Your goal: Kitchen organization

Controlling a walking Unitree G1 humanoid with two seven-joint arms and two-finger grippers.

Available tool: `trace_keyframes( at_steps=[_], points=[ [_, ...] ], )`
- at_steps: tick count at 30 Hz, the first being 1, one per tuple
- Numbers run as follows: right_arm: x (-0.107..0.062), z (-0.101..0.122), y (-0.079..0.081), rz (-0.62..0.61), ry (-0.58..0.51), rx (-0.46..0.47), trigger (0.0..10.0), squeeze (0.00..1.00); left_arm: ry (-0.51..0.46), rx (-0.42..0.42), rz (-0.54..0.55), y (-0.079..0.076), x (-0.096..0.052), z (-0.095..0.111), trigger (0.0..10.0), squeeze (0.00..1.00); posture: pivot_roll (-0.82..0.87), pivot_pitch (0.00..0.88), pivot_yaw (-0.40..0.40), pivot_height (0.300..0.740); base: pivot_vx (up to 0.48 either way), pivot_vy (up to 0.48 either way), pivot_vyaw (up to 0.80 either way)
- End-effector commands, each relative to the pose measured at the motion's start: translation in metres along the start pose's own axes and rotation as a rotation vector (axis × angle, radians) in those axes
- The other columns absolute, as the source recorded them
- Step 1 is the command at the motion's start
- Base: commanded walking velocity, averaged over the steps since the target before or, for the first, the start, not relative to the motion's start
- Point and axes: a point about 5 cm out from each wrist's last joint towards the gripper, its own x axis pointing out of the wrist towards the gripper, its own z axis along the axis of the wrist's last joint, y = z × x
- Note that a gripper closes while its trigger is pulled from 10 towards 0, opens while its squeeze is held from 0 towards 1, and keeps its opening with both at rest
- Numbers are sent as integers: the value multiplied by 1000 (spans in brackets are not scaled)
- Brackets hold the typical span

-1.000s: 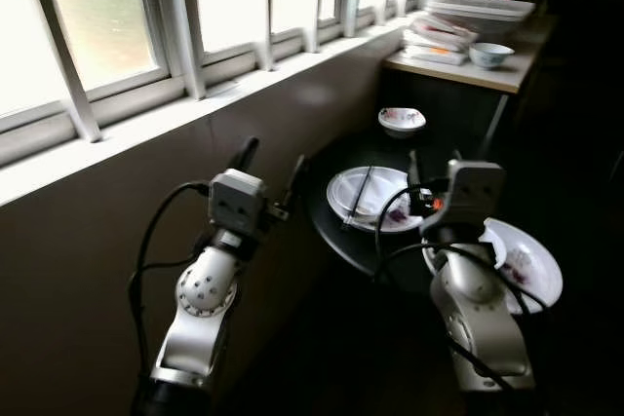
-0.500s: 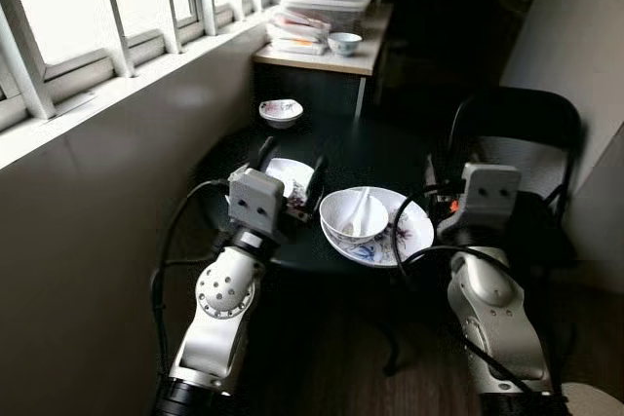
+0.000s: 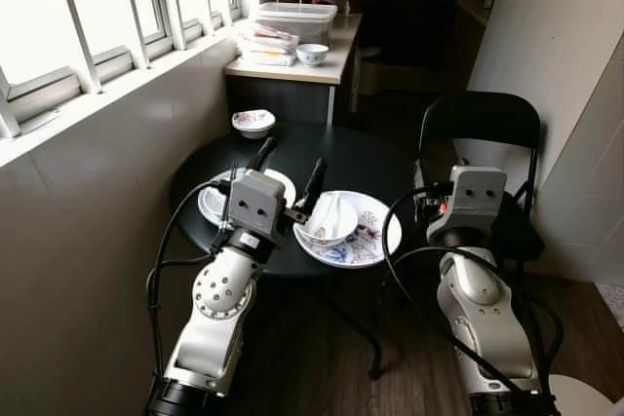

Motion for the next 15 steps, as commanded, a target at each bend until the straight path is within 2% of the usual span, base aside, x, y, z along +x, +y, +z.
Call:
trace_keyframes(
  at_steps=[1, 15],
  points=[
    [0, -4, 1, 8, 26, 1, 10000, 0, 23, 5, 4, 2, -1, -3, 10000, 0, -8, 0, -18, 740, 300, 0, 0],
    [-2, -7, 2, 18, 40, -20, 10000, 0, 24, 1, 2, 2, -2, -5, 10000, 0, -6, 0, -16, 740, 312, 0, 0]
  ],
)
